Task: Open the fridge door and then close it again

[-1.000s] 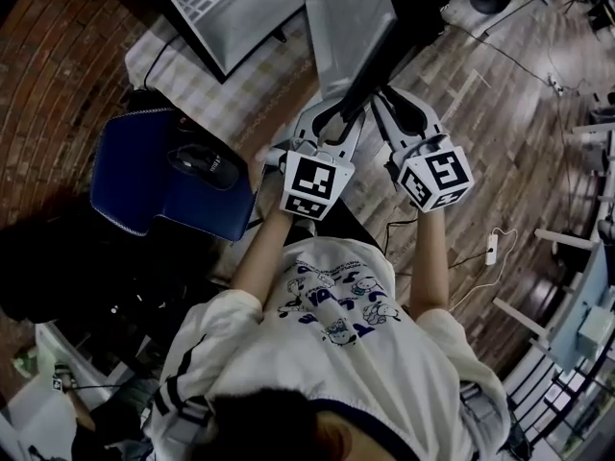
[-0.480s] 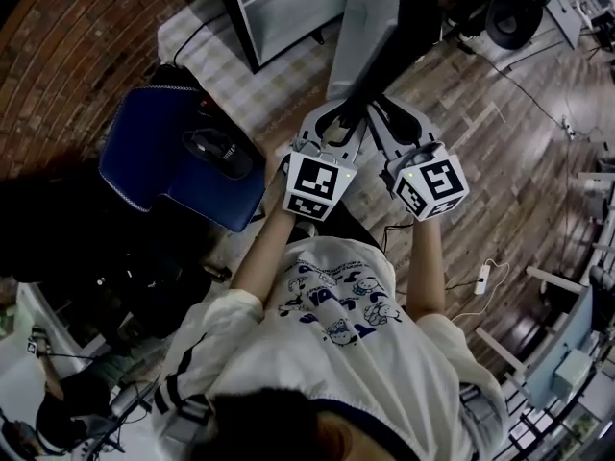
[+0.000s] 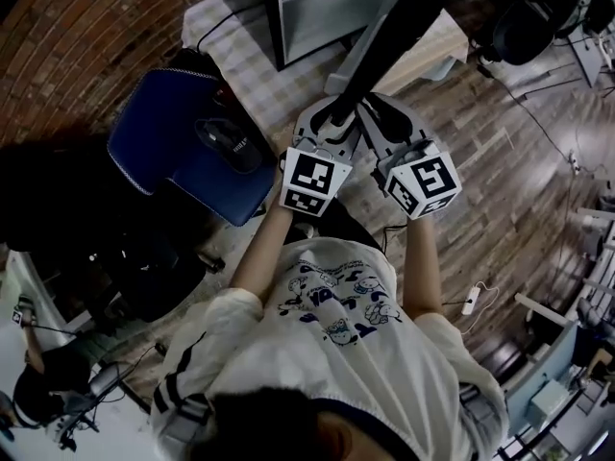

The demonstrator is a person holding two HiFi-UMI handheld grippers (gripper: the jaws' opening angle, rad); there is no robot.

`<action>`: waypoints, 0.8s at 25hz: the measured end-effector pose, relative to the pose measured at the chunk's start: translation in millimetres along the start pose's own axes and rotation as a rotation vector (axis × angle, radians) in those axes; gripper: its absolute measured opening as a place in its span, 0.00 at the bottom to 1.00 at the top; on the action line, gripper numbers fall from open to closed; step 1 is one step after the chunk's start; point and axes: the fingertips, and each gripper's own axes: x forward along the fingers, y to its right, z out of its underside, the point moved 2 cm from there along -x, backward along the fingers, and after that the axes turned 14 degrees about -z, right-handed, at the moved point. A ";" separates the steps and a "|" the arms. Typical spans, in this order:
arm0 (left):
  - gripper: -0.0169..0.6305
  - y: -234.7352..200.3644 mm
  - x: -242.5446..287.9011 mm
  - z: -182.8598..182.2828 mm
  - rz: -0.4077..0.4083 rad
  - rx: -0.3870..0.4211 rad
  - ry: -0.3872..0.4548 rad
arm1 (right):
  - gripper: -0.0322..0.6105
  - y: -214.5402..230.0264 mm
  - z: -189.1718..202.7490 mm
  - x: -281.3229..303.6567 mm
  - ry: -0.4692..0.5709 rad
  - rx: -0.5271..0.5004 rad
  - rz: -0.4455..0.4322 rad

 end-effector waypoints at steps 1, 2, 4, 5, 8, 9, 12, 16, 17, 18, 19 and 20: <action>0.28 -5.4 2.2 0.6 -0.013 -0.003 -0.003 | 0.19 -0.3 -0.9 5.5 -0.002 -0.001 -0.014; 0.28 -11.2 4.4 1.1 -0.026 -0.008 -0.005 | 0.19 -0.8 -1.8 11.2 -0.004 -0.002 -0.027; 0.28 -22.9 8.3 1.4 -0.053 -0.016 -0.008 | 0.19 -1.3 -3.3 22.4 -0.006 -0.002 -0.052; 0.28 -28.1 10.1 1.4 -0.065 -0.019 -0.009 | 0.19 -1.2 -3.9 27.5 -0.006 -0.001 -0.064; 0.28 -40.9 16.2 1.2 -0.095 -0.023 -0.014 | 0.19 0.1 -6.1 40.6 -0.003 0.004 -0.102; 0.28 -44.6 18.4 1.0 -0.106 -0.024 -0.015 | 0.19 0.7 -6.8 44.5 -0.002 0.007 -0.115; 0.28 -54.6 25.8 0.1 -0.137 -0.037 -0.015 | 0.19 2.8 -7.5 56.0 -0.004 0.011 -0.158; 0.28 -68.4 33.9 -1.1 -0.191 -0.048 -0.012 | 0.19 5.7 -8.2 69.4 -0.007 0.014 -0.212; 0.28 -71.9 35.2 -1.3 -0.204 -0.049 -0.012 | 0.19 6.2 -8.4 72.3 -0.007 0.015 -0.225; 0.28 -75.1 36.4 -1.7 -0.216 -0.052 -0.011 | 0.19 6.8 -8.4 75.0 -0.006 0.016 -0.237; 0.28 -77.9 37.7 -2.1 -0.227 -0.053 -0.011 | 0.19 7.5 -8.2 77.7 -0.007 0.018 -0.249; 0.27 -80.5 39.2 -2.4 -0.237 -0.052 -0.011 | 0.19 8.4 -8.1 80.5 -0.008 0.020 -0.260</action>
